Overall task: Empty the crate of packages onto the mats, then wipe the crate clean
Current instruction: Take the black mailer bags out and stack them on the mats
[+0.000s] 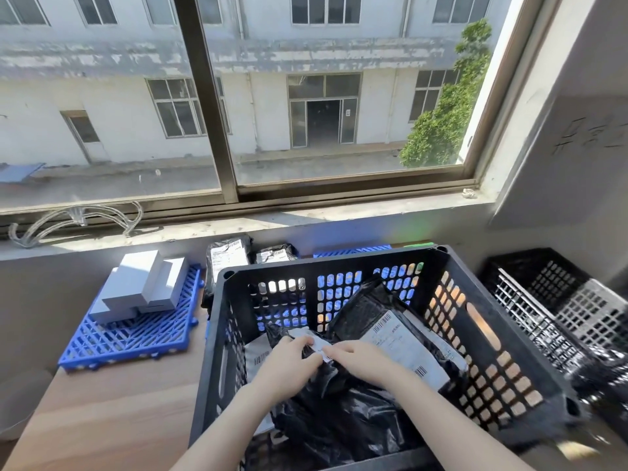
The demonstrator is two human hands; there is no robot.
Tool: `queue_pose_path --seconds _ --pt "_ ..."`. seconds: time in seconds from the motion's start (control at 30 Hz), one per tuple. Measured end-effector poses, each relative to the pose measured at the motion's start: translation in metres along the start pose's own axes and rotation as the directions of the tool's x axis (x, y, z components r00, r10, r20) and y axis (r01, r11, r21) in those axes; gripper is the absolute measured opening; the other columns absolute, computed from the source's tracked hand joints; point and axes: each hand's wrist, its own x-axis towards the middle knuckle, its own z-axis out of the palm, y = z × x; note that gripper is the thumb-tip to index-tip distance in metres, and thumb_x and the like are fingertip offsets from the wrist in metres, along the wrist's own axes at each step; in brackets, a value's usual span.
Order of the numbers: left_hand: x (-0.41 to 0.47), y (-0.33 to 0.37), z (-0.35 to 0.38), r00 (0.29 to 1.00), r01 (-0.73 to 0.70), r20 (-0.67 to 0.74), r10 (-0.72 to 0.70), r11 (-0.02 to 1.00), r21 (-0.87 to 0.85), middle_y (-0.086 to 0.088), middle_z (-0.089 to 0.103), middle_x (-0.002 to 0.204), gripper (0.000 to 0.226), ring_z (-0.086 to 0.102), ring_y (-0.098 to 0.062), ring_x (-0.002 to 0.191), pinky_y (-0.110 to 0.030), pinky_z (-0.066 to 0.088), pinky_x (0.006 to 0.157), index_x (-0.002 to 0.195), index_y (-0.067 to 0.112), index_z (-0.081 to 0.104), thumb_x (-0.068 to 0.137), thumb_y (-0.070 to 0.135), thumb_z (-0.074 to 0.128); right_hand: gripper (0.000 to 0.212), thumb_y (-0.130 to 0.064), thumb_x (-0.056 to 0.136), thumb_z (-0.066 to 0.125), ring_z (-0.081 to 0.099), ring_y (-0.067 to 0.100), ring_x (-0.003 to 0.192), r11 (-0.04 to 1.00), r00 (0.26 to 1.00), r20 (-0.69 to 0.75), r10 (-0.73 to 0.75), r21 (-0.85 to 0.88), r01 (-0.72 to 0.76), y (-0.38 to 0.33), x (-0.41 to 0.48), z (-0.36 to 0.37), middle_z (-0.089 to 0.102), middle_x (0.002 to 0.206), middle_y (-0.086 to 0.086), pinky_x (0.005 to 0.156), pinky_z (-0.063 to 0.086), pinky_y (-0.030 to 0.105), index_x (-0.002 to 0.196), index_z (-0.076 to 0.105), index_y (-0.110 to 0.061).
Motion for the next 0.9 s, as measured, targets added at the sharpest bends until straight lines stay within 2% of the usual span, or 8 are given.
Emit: queue_pose_path --seconds 0.07,0.1,0.17,0.3,0.43,0.53,0.7,0.9 --pt "-0.002 0.0 0.0 0.999 0.007 -0.033 -0.009 0.998 -0.066 -0.001 0.044 0.131 0.048 0.049 -0.012 0.107 -0.028 0.039 0.088 0.135 0.027 0.047 0.093 0.05 0.042 0.06 -0.059 0.088 0.045 0.06 0.026 0.105 0.997 1.0 -0.019 -0.022 0.076 0.024 -0.004 -0.002 0.001 0.067 0.11 0.01 0.093 0.045 0.04 0.107 0.064 -0.005" --pt "-0.004 0.0 0.001 0.999 0.011 -0.044 -0.016 0.995 -0.103 0.0 0.044 0.126 0.047 0.049 -0.011 0.105 -0.029 0.04 0.089 0.13 0.028 0.049 0.092 0.054 0.043 0.055 -0.056 0.087 0.048 0.061 0.025 0.087 0.992 0.999 -0.035 -0.038 0.12 0.042 -0.005 -0.002 0.004 0.067 0.089 0.009 0.079 0.047 0.037 0.089 0.064 -0.004" --pt "-0.007 0.003 0.001 0.997 0.014 -0.075 -0.026 0.988 -0.156 0.003 0.042 0.122 0.046 0.049 -0.01 0.102 -0.029 0.04 0.088 0.125 0.029 0.049 0.09 0.058 0.045 0.043 -0.048 0.087 0.049 0.043 0.015 0.063 0.984 0.996 -0.08 -0.047 0.168 0.06 -0.009 -0.003 0.006 0.046 0.063 -0.001 0.06 0.035 0.03 0.065 0.049 -0.01" --pt "-0.015 0.012 -0.011 0.975 -0.064 -0.219 0.016 0.975 -0.211 0.006 0.042 0.119 0.047 0.047 -0.005 0.103 -0.02 0.034 0.083 0.128 0.027 0.048 0.09 0.054 0.054 0.051 -0.057 0.07 0.045 0.061 0.014 0.083 0.95 0.973 -0.202 -0.11 0.268 0.163 -0.014 0.0 0.009 0.067 0.091 0.009 0.081 0.05 0.037 0.087 0.071 -0.016" --pt "-0.024 0.017 -0.025 0.929 -0.185 -0.36 0.09 0.953 -0.24 0.01 0.043 0.116 0.042 0.046 0.006 0.101 -0.007 0.034 0.074 0.123 0.029 0.052 0.085 0.043 0.065 0.041 -0.066 0.073 0.05 0.06 0.01 0.098 0.911 0.937 -0.315 -0.149 0.324 0.254 -0.024 -0.007 0.004 0.064 0.105 0.0 0.09 0.048 0.034 0.088 0.072 -0.035" --pt "-0.033 0.019 -0.032 0.88 -0.258 -0.457 0.131 0.939 -0.227 0.013 0.043 0.116 0.039 0.044 0.011 0.102 -0.004 0.035 0.076 0.119 0.03 0.053 0.084 0.036 0.068 0.018 -0.043 0.087 0.06 0.056 0.006 0.098 0.879 0.886 -0.434 -0.161 0.345 0.328 -0.036 -0.019 -0.005 0.057 0.106 -0.004 0.085 0.044 0.022 0.096 0.07 -0.031" --pt "-0.041 0.026 -0.042 0.793 -0.362 -0.584 0.172 0.904 -0.226 0.016 0.044 0.115 0.038 0.036 0.024 0.105 0.006 0.028 0.079 0.118 0.031 0.056 0.083 0.03 0.071 0.006 -0.032 0.085 0.066 0.057 0.01 0.096 0.847 0.8 -0.559 -0.217 0.3 0.44 -0.056 -0.035 -0.015 0.057 0.103 -0.006 0.088 0.048 0.031 0.091 0.069 -0.033" --pt "-0.042 0.025 -0.06 0.711 -0.464 -0.676 0.193 0.851 -0.246 0.02 0.047 0.115 0.04 0.053 -0.004 0.11 -0.036 0.05 0.096 0.116 0.039 0.059 0.079 0.037 0.073 0.014 -0.034 0.082 0.071 0.057 0.005 0.094 0.767 0.721 -0.653 -0.233 0.332 0.549 -0.078 -0.042 -0.026 0.058 0.107 -0.01 0.082 0.049 0.023 0.095 0.066 -0.036"
